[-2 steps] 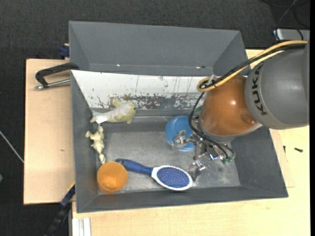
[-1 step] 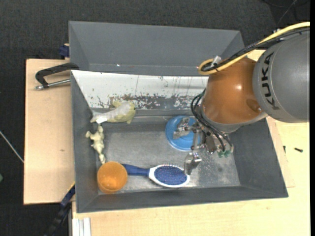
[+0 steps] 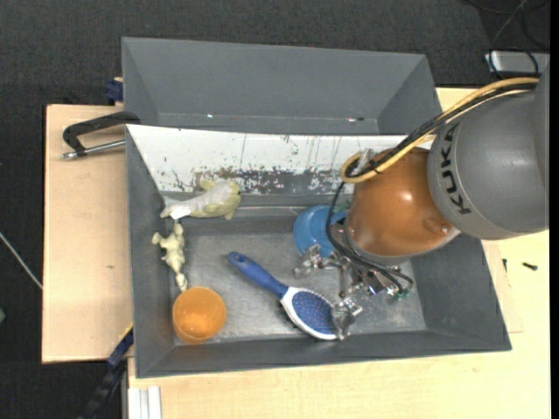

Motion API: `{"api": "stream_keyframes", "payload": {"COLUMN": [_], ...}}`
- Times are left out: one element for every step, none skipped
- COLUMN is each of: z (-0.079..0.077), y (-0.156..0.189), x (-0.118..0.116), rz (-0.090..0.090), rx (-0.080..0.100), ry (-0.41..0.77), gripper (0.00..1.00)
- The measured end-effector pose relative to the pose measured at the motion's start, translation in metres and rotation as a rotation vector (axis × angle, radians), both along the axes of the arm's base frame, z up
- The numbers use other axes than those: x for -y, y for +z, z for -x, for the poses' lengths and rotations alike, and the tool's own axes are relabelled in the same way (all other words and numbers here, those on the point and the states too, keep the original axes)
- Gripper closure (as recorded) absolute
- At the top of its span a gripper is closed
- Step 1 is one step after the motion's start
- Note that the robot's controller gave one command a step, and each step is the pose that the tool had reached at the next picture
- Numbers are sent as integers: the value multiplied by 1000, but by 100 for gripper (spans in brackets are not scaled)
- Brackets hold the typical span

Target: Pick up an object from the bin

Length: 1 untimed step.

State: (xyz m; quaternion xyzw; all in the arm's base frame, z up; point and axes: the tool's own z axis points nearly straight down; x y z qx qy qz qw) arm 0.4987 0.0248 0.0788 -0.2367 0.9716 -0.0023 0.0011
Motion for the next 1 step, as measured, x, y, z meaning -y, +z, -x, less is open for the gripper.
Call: {"api": "stream_keyframes", "payload": {"z": [-4], "y": [7], "x": [-41], "rz": [-1], "rx": [1], "ry": [-218], "gripper": [0]}}
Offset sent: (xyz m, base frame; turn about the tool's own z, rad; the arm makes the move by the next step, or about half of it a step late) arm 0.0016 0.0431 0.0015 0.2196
